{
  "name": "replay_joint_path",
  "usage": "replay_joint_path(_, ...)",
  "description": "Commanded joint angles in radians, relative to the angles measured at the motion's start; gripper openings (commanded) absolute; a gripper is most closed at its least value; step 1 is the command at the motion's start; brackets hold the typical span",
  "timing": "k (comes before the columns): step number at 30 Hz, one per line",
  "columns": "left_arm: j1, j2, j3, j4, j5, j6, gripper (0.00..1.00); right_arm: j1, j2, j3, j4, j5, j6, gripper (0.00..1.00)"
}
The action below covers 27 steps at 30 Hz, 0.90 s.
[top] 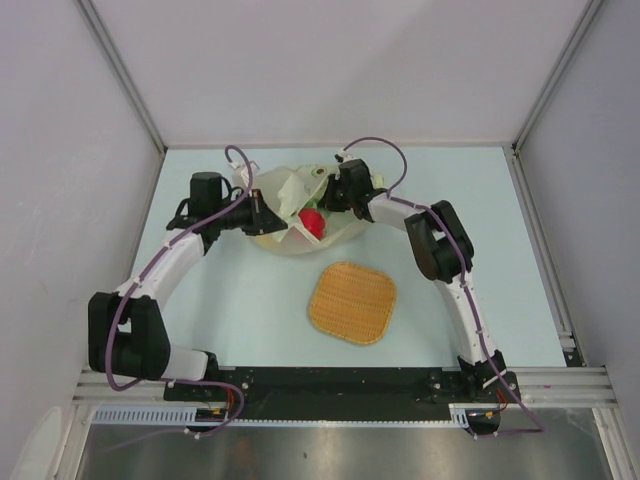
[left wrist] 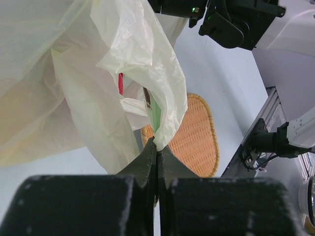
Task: Take the fake fruits out of the plastic bag
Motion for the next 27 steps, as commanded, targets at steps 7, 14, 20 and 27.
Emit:
replay_joint_path(7,-0.005,0.001,0.003,0.155,0.010,-0.065,0.00,-0.006,-0.247,-0.049,0.112,-0.120,-0.130,0.00)
replay_joint_path(14,-0.003,-0.010,-0.011,0.190,0.013,-0.091,0.00,0.012,-0.339,-0.119,0.107,-0.125,-0.199,0.00)
replay_joint_path(20,-0.003,-0.027,0.000,0.193,-0.005,-0.094,0.00,0.021,-0.460,-0.183,0.084,-0.153,-0.259,0.00)
replay_joint_path(27,-0.003,-0.019,0.033,0.175,-0.037,-0.060,0.00,0.024,-0.628,-0.226,0.050,-0.203,-0.328,0.00)
